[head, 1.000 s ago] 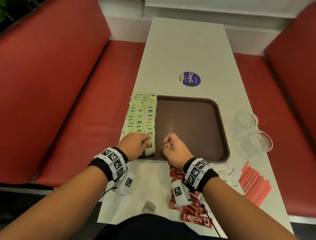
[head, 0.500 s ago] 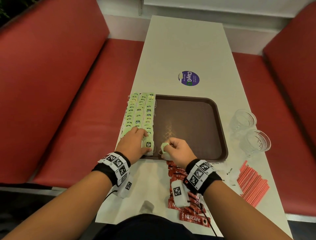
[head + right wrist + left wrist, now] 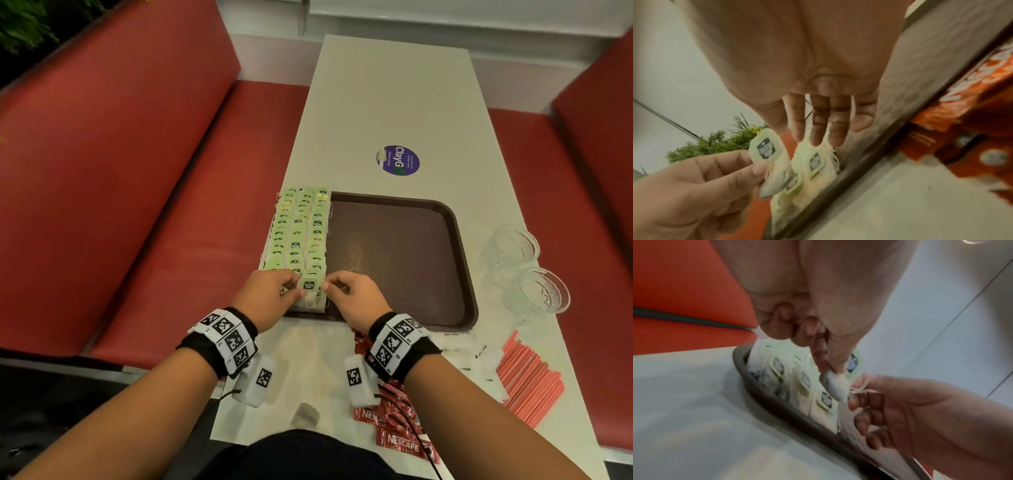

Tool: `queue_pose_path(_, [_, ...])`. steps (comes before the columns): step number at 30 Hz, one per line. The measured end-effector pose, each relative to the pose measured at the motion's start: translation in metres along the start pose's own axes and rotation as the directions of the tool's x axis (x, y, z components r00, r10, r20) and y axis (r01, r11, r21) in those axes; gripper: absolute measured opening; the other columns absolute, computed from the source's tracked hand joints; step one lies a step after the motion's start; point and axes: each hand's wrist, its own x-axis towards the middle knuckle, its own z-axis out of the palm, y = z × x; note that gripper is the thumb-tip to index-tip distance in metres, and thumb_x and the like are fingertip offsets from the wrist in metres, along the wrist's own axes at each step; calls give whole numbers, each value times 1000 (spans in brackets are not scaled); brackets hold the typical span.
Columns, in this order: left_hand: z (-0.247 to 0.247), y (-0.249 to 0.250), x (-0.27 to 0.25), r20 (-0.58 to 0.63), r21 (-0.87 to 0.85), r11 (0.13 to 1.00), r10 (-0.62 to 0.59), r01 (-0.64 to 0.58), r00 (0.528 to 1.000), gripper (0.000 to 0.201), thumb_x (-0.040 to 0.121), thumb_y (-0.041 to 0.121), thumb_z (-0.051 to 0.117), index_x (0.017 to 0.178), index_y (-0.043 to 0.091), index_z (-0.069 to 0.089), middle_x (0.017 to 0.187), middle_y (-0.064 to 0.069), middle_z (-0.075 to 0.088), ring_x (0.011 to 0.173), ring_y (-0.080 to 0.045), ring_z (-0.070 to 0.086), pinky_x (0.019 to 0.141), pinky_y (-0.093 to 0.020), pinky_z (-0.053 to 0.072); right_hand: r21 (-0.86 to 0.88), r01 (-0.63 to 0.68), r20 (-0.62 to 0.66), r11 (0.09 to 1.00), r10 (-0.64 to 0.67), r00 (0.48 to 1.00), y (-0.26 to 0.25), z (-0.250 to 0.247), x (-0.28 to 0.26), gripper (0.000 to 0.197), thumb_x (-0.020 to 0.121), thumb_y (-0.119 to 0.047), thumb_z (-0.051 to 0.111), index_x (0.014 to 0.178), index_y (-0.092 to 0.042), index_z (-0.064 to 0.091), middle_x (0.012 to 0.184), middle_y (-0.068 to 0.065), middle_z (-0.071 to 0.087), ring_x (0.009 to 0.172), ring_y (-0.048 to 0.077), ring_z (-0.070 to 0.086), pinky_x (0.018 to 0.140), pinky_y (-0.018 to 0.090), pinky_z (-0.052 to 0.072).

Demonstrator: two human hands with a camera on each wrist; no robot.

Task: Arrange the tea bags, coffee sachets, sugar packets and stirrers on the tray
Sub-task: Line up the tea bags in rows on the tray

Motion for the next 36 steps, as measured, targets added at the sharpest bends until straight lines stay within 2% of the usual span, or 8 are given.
queue_pose_path(6, [11, -20, -3, -39, -11, 986, -165, 164, 986, 27, 80, 29, 80, 86, 34, 54, 65, 8, 66, 57, -3, 54, 57, -21, 40, -397, -103, 77, 912, 145, 986, 4, 6, 2, 18, 86, -42, 69, 86, -24, 69, 81, -8, 69, 79, 13, 65, 75, 31, 56])
queue_pose_path(15, [15, -16, -8, -61, 104, 975, -188, 194, 980, 38, 75, 34, 84, 92, 30, 50, 71, 10, 65, 69, -13, 61, 65, -36, 51, -552, -132, 83, 824, 212, 974, -13, 15, 6, 28, 85, -49, 64, 81, -21, 69, 79, -2, 69, 78, 21, 66, 78, 36, 58])
queue_pose_path(20, [11, -9, -4, -40, 142, 965, -218, 221, 975, 50, 71, 40, 86, 97, 31, 44, 76, 9, 65, 74, -16, 63, 70, -39, 54, -539, -40, 23, 841, 62, 998, -16, 13, -14, 27, 87, -44, 62, 96, -20, 55, 94, -1, 63, 85, 22, 60, 77, 37, 53])
queue_pose_path(22, [6, -7, -6, -68, 119, 965, -229, 235, 971, 56, 67, 43, 88, 100, 31, 44, 80, 9, 64, 76, -15, 63, 71, -38, 53, -494, 109, 123, 862, -55, 991, -19, 13, -26, 27, 87, -43, 66, 98, -20, 57, 92, -3, 61, 85, 21, 58, 74, 33, 49])
queue_pose_path(25, [-2, -6, -14, -131, 83, 972, -207, 219, 969, 51, 73, 46, 83, 103, 29, 45, 81, 9, 62, 75, -12, 60, 68, -35, 49, -474, 381, 447, 794, -156, 881, -29, 17, -43, 30, 85, -47, 71, 103, -23, 65, 79, -9, 55, 76, 15, 52, 70, 28, 41])
queue_pose_path(29, [-6, -13, -33, -156, 92, 980, -159, 174, 975, 34, 86, 46, 70, 102, 29, 46, 77, 8, 62, 70, -10, 59, 62, -33, 47, -467, 582, 731, 665, -79, 677, -31, 35, -64, 39, 80, -44, 77, 112, -23, 67, 75, -14, 51, 77, 13, 48, 69, 27, 34])
queue_pose_path(32, [-6, -20, -48, -140, 85, 984, -141, 154, 980, 25, 89, 43, 68, 100, 30, 49, 78, 10, 63, 71, -9, 59, 59, -29, 44, -445, 660, 821, 605, -18, 571, -24, 50, -73, 38, 80, -36, 79, 113, -21, 68, 101, -2, 65, 84, 15, 47, 74, 28, 38])
queue_pose_path(36, [0, -28, -66, -65, 95, 989, -104, 110, 992, 14, 90, 41, 67, 95, 32, 57, 82, 12, 64, 76, -8, 60, 68, -30, 48, -420, 682, 848, 599, -8, 529, -21, 56, -72, 21, 87, -25, 72, 105, -17, 71, 100, 4, 64, 83, 18, 50, 73, 31, 41])
